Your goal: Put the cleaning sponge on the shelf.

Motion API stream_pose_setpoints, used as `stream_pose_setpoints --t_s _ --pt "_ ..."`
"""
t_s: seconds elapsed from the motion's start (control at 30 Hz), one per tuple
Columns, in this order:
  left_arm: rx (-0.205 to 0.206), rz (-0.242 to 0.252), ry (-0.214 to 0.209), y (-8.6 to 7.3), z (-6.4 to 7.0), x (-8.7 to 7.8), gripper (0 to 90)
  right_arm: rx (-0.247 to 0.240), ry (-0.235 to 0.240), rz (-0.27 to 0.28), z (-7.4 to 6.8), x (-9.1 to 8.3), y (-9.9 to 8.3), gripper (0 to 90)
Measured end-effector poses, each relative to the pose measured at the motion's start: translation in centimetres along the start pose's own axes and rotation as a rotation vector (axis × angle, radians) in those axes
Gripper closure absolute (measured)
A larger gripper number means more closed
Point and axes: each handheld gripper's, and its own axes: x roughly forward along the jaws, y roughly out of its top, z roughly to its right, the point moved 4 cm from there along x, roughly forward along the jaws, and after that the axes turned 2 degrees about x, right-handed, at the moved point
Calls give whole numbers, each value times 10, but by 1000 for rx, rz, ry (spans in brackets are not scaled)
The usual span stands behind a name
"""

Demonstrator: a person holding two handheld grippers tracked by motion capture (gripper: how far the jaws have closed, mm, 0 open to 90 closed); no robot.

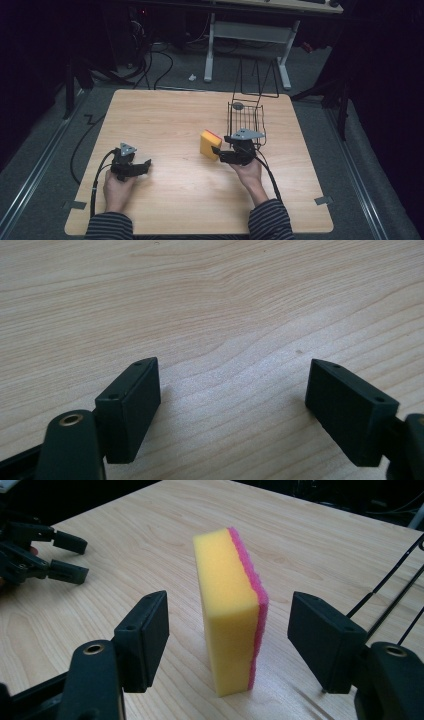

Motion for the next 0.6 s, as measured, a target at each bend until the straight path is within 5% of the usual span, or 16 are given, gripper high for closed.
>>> stream_pose_setpoints --t_s 0.6 --pt "-1 0 -1 0 0 0 226 -13 10 -62 0 28 3 349"
